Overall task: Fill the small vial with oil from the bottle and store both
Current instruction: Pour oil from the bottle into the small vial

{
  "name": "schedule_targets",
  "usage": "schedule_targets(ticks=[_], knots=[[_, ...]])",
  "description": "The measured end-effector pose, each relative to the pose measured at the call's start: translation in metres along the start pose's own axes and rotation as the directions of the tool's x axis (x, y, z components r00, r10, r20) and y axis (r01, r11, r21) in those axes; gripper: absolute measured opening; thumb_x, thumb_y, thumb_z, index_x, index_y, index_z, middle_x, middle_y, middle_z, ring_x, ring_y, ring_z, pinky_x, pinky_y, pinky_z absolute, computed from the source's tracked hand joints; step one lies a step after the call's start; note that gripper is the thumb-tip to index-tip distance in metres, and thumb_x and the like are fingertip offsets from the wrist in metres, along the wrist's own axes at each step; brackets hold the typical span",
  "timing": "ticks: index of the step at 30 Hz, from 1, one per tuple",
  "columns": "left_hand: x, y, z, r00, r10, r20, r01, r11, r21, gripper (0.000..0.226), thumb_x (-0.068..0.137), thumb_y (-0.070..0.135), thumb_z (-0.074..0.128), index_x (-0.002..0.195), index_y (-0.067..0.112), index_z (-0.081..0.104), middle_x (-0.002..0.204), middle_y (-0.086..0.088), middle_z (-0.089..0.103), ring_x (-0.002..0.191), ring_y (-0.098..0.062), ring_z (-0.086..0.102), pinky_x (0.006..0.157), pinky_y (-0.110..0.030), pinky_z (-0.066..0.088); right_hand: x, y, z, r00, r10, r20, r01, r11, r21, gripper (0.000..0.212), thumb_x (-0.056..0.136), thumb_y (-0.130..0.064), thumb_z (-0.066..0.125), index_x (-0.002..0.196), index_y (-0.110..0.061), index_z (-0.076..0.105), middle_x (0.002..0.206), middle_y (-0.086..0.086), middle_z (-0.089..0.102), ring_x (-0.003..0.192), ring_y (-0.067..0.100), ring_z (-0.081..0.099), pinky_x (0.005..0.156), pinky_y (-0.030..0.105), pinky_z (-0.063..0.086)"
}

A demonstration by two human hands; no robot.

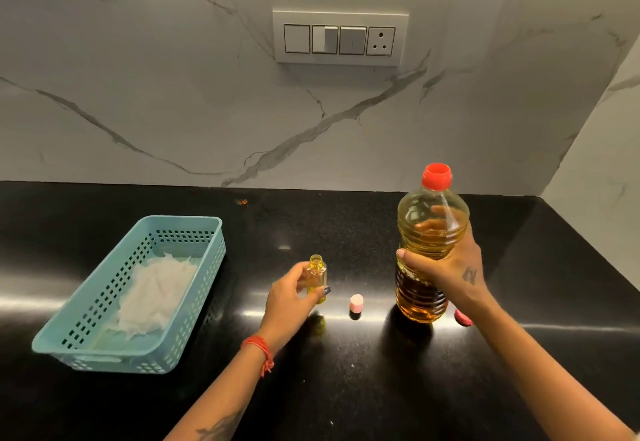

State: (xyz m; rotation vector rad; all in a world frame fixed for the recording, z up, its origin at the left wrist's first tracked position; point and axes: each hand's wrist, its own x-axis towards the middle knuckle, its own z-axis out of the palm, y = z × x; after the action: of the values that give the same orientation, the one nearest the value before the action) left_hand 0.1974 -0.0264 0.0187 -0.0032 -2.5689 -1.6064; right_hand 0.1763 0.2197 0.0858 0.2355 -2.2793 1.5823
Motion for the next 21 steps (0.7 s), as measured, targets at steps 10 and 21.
schedule_targets(ticks=[10,21], knots=[[0.002,0.079,-0.049,0.968,0.246,-0.055,-0.248,0.969,-0.019,0.04,0.073,0.015,0.075,0.108,0.028,0.059,0.089,0.005,0.069,0.082,-0.002,0.065,0.073,-0.015,0.054,0.039,-0.064,-0.011,0.878,-0.362,0.314,0.476,0.737,-0.481,0.084,0.056,-0.034,0.083,0.126,-0.021,0.04,0.103,0.008,0.063,0.09,0.022,0.059,0.079,0.035,0.048],[0.0,0.099,-0.053,0.955,0.295,-0.024,-0.295,0.956,-0.003,0.044,0.075,0.021,0.073,0.117,0.019,0.059,0.094,0.006,0.067,0.086,-0.01,0.065,0.075,-0.02,0.057,0.063,-0.077,-0.023,0.746,-0.471,0.471,0.657,0.397,-0.641,0.084,0.053,-0.036,0.084,0.123,-0.016,0.041,0.099,0.013,0.067,0.082,0.031,0.062,0.071,0.039,0.049]])
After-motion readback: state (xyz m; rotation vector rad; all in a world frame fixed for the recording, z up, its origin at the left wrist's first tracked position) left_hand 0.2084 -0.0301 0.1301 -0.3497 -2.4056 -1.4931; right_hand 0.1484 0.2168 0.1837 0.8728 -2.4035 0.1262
